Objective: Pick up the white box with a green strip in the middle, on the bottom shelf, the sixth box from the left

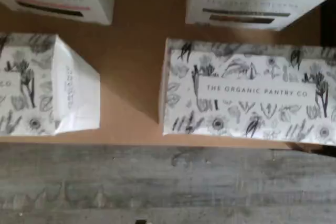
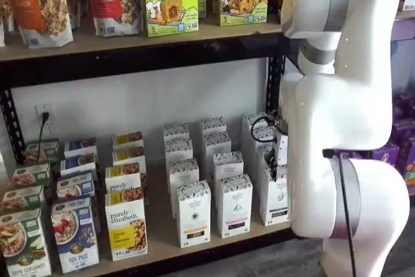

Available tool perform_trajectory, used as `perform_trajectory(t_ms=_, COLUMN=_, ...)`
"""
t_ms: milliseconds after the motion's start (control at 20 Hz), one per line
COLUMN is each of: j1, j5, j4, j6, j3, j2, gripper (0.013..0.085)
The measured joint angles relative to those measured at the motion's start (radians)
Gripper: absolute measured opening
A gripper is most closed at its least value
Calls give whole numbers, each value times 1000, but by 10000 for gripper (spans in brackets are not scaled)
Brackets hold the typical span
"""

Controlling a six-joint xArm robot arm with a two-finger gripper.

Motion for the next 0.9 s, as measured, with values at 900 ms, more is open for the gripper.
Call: perform_trajectory(t_ms=900, j1=13, j5=-21, j4=92, j6=-70, j3=-132, j2=79, gripper=850)
